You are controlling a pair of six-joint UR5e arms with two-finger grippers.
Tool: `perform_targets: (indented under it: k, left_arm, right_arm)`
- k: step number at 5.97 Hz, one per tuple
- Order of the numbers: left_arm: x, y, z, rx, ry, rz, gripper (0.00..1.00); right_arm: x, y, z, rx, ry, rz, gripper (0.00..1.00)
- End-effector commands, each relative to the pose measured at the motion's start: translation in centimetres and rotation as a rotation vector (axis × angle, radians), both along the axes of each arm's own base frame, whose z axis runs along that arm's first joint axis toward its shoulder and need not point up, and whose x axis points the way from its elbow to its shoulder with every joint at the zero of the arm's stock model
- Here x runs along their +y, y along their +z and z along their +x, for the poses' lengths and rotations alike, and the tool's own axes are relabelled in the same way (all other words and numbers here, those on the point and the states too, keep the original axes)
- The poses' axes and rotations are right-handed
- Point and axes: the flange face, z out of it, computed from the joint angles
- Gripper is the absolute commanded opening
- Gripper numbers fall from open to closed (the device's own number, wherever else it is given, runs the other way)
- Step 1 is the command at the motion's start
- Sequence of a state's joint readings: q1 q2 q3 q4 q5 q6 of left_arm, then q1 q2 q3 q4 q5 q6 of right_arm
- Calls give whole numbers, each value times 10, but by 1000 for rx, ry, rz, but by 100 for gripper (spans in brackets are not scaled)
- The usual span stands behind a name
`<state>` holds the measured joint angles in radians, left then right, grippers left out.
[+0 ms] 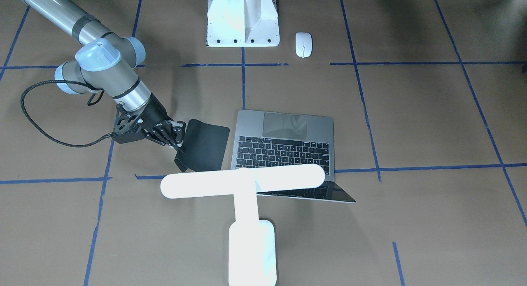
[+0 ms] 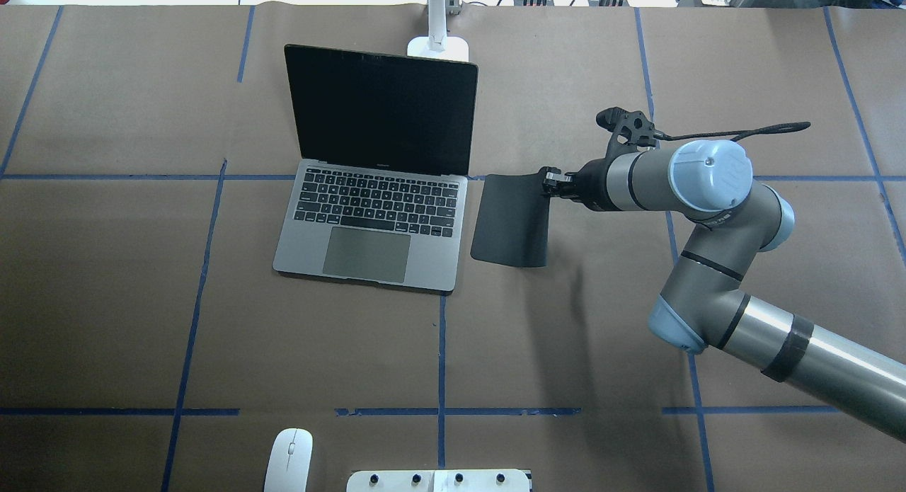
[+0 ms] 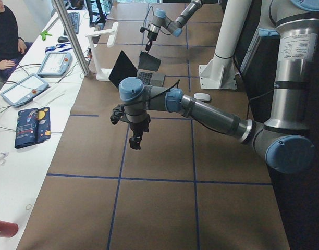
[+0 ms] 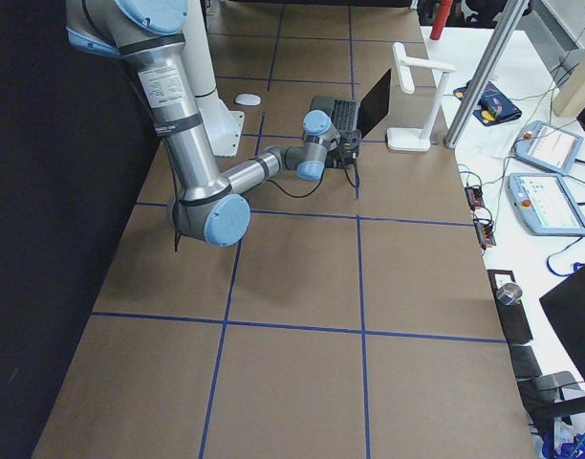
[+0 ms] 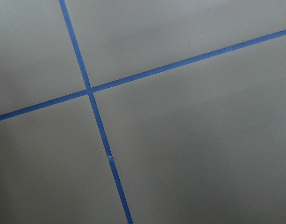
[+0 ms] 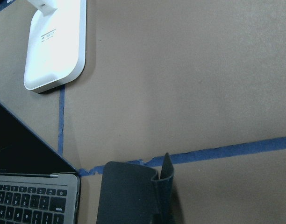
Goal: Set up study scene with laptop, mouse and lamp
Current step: 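Release the mouse pad beside the laptop and lift the right gripper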
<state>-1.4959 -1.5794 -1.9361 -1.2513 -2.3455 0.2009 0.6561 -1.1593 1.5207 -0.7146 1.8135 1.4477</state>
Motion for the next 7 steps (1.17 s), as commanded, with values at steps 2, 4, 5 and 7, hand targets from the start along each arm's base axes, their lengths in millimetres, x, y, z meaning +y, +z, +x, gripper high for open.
perform_targets:
  k: [2,4,5,7]
  left_arm:
    - [4,-2,-2,0,-3,4,100]
    - [3,-4,-2,1,-3,8,100]
    - [2,-7,-1,1,-3,14,100]
    - [5,-40,1,11,4,88,100]
  right_arm:
    - [-4,-3,-6,60,-17,-53,100]
    - [-17,6,19,66,-75,-78,100]
    - [-29,9,34,113,-98,-107,100]
    - [-37,-5,66,318,-189,-86,100]
